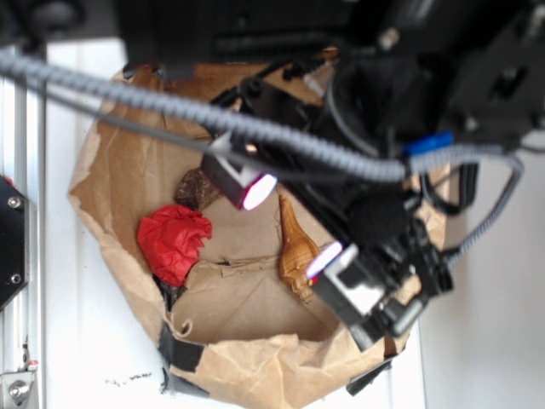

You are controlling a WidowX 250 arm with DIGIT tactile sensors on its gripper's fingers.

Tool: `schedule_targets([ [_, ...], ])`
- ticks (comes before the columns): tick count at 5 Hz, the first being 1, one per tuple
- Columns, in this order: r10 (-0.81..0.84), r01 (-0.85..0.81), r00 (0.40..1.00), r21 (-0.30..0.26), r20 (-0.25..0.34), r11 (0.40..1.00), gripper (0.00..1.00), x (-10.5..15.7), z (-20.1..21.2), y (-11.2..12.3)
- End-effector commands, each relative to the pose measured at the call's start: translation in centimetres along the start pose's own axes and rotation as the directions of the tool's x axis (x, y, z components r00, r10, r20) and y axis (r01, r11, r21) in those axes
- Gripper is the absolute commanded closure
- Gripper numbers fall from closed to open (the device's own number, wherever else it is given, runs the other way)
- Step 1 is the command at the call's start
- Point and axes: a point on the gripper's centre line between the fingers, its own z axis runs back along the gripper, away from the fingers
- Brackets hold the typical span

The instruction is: Grab the green sponge.

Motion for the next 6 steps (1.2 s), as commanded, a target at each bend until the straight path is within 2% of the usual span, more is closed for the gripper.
schedule_targets([
  [1, 0.001, 0.0, 0.999, -0.022, 0.036, 1.0, 0.0, 0.1, 0.9, 0.7],
  [2, -0.131, 0.134, 0.987, -0.028, 0.096, 0.991, 0.0, 0.0, 0.5, 2.6],
  [4, -0.105, 0.133, 0.964, -0.104, 0.243, 0.986, 0.0, -0.4, 0.3, 4.4],
  [5, -0.131, 0.16, 0.949, -0.079, 0.286, 0.984, 0.0, 1.1, -0.1, 4.3],
  [6, -0.081, 0.092, 0.942, -0.019, 0.325, 0.996, 0.0, 2.5, -1.3, 4.9],
])
